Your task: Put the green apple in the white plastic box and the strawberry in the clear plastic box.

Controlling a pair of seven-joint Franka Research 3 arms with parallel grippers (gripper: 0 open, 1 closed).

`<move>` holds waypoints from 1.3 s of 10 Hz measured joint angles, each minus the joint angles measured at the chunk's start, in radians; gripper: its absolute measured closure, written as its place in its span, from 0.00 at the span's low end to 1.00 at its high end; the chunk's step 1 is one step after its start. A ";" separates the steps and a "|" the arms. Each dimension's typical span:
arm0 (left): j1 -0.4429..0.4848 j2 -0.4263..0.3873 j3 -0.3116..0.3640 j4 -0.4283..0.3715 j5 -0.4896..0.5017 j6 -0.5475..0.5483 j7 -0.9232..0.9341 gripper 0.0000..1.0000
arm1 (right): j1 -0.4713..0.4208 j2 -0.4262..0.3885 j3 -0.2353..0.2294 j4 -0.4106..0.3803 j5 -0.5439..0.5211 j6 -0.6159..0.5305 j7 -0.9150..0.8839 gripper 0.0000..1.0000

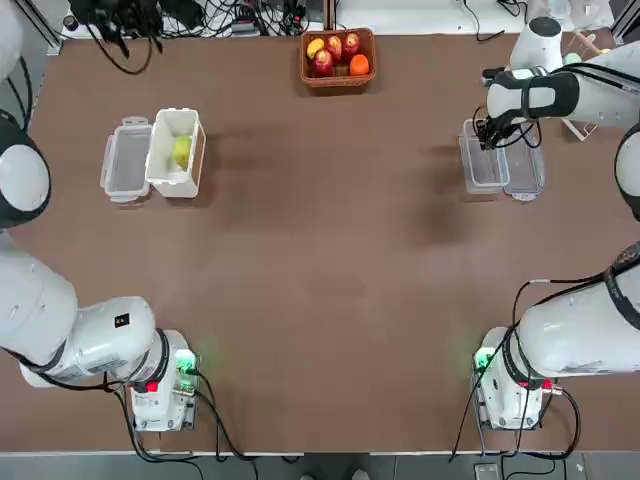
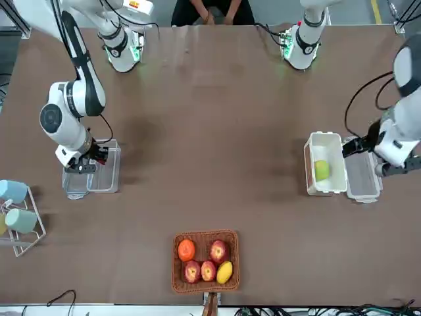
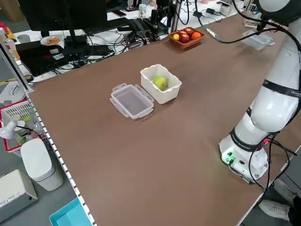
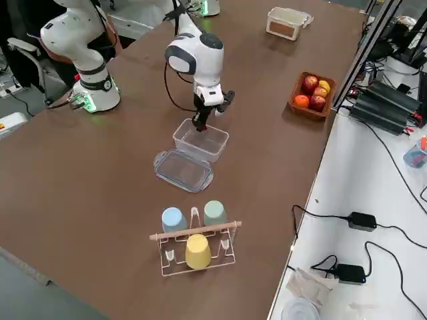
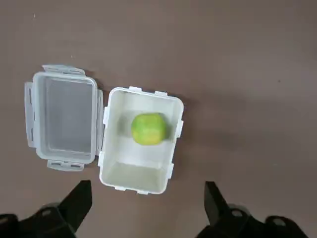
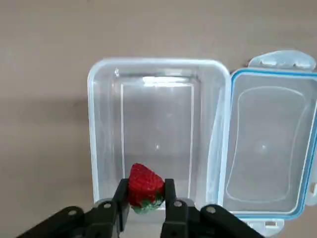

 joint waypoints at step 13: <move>-0.257 -0.089 0.203 0.153 -0.021 -0.168 0.119 0.00 | -0.036 0.075 0.001 -0.022 0.000 0.139 -0.029 0.43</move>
